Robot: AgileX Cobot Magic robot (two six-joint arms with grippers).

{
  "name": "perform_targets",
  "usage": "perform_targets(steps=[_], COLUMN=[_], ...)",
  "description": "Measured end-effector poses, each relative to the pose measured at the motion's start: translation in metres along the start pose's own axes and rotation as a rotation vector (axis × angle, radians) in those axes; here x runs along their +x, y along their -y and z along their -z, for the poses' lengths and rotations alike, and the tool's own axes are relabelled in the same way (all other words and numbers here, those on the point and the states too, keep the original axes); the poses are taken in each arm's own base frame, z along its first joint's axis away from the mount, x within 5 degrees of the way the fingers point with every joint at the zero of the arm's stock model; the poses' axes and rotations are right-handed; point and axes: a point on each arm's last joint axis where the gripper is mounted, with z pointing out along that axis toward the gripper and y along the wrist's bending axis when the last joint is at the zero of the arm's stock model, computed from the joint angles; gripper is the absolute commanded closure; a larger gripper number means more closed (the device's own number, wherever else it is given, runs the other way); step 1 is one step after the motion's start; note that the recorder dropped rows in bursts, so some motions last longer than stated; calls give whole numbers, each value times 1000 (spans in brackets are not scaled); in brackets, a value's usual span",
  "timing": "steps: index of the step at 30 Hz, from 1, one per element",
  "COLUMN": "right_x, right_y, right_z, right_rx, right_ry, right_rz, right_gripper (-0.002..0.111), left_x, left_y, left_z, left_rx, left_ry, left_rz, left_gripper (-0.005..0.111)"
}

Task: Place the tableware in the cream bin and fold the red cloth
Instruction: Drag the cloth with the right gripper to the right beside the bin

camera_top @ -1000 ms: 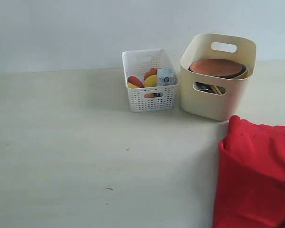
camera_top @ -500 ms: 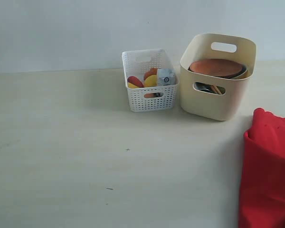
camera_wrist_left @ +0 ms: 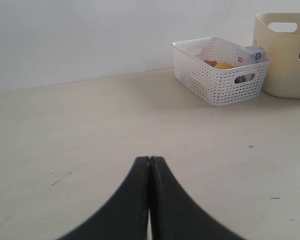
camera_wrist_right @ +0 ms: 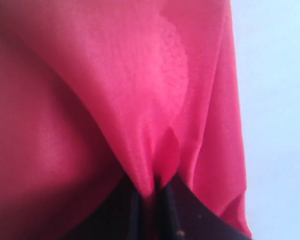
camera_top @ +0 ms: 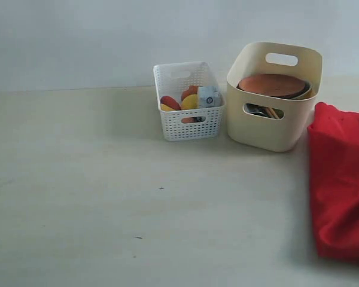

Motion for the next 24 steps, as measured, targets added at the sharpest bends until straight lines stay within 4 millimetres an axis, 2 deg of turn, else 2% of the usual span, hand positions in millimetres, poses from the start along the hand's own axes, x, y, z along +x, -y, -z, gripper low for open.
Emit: perform_targets(steps=[7, 15, 24], right_x=[-50, -98, -127], right_y=[10, 5, -7], right_z=[2, 8, 2], right_rx=[-17, -138, -200], right_ry=[102, 282, 414], right_rz=[-22, -22, 35], right_gripper=[108, 108, 108], left_x=[0, 0, 0], left_y=[0, 0, 0], left_z=[0, 0, 0], left_rx=[0, 0, 0], left_ry=[-1, -1, -1], left_rz=[0, 0, 0], left_gripper=[107, 107, 107])
